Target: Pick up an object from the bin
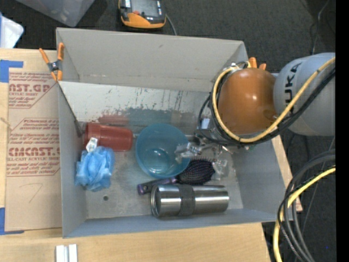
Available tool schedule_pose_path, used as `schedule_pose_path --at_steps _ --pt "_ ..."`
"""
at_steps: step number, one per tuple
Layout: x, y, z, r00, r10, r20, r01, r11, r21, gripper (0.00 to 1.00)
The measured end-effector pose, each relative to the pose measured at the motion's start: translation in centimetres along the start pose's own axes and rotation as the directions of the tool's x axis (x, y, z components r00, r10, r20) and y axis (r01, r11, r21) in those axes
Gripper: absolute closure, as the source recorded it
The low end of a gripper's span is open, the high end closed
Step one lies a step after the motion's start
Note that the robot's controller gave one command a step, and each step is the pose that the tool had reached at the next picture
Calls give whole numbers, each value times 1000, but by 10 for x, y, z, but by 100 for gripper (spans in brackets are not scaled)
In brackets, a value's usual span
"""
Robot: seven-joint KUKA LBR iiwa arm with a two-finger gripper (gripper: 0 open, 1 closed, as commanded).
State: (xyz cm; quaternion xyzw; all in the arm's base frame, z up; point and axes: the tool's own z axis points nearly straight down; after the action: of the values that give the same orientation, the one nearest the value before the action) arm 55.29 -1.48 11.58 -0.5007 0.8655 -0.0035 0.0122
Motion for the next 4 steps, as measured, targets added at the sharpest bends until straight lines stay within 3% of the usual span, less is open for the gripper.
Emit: schedule_pose_path --at_steps 1,2,3,4 --pt "-4 20 10 992 -127 7 127 992 -7 0" --pt "0 44 24 865 -502 17 501 865 43 0" --pt "25 12 29 983 -180 22 179 984 21 0" --pt "29 14 29 988 -152 30 151 988 36 0"
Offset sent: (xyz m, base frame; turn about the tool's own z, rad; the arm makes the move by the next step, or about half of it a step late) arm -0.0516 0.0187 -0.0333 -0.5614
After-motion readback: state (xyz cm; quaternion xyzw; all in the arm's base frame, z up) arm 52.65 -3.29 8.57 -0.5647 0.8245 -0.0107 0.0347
